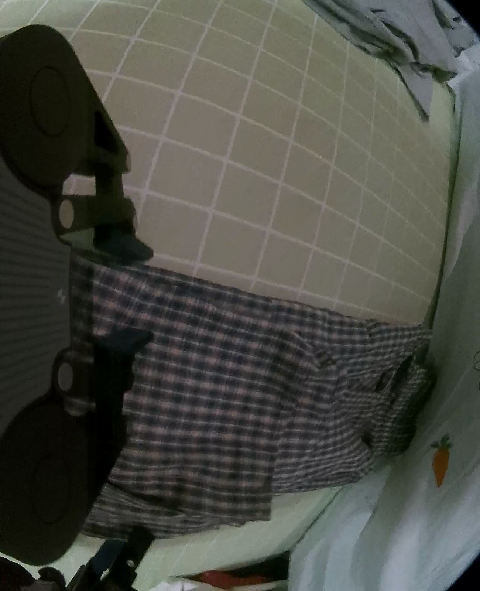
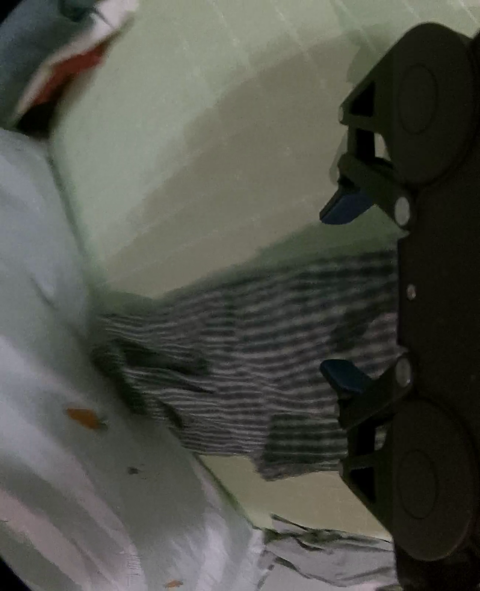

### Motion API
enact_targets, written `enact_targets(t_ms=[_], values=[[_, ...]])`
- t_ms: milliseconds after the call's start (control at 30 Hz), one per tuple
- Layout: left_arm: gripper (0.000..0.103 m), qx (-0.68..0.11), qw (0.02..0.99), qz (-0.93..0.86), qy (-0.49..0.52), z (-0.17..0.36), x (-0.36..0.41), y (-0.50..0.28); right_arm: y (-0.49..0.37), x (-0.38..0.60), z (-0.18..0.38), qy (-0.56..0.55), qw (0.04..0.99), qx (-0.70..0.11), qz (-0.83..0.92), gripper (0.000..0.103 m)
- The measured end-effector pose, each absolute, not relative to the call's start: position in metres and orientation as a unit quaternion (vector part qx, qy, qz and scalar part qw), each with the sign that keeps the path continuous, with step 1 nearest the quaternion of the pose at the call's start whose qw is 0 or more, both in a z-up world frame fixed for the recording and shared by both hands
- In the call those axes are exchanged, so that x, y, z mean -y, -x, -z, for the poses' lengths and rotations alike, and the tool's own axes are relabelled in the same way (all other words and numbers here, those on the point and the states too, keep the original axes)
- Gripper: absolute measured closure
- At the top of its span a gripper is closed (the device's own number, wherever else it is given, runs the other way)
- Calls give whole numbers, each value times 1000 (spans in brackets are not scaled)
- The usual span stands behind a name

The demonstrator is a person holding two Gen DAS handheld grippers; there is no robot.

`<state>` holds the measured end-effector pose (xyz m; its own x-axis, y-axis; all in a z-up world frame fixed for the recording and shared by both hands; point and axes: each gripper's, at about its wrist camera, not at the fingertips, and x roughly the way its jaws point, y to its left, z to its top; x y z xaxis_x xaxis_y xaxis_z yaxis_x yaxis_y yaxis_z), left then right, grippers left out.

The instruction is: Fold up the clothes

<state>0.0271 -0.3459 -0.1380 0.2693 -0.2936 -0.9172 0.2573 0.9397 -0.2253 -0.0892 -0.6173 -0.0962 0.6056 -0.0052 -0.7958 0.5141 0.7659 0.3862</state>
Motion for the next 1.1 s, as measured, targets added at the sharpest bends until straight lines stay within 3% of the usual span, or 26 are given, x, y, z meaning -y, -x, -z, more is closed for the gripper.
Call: enact_targets(t_ms=[100, 200, 367, 400, 433, 467, 533, 567, 667, 900, 1000, 1033, 1100], values=[[59, -584, 796, 158, -7, 138, 346, -21, 85, 608, 109, -295, 830, -451, 143, 22], [43, -592, 792, 147, -8, 141, 341, -18, 86, 602, 114, -292, 827, -461, 135, 22], [46, -604, 782, 150, 34, 146, 330, -17, 89, 600, 118, -305, 825, -460, 120, 25], [59, -604, 781, 155, 40, 146, 329, -16, 90, 600, 120, -306, 826, -459, 118, 29], [69, -606, 777, 163, 48, 146, 328, -15, 92, 598, 119, -299, 827, -462, 114, 41], [91, -608, 773, 171, 55, 146, 328, -13, 94, 597, 119, -298, 828, -463, 109, 57], [97, -606, 773, 176, 55, 145, 328, -6, 101, 594, 119, -298, 828, -465, 101, 77], [101, -604, 775, 179, 48, 144, 328, -2, 103, 591, 118, -295, 829, -465, 100, 81], [101, -611, 769, 184, 46, 140, 321, 15, 117, 587, 117, -297, 825, -469, 100, 85], [100, -642, 741, 189, 54, 136, 291, 64, 179, 584, 114, -325, 800, -494, 105, 83], [94, -637, 747, 184, 34, 133, 285, 80, 201, 581, 112, -323, 795, -500, 117, 68], [89, -635, 751, 180, 26, 131, 284, 85, 205, 580, 112, -322, 796, -498, 123, 57], [65, -633, 755, 172, 19, 131, 280, 90, 213, 578, 113, -325, 795, -496, 130, 40]])
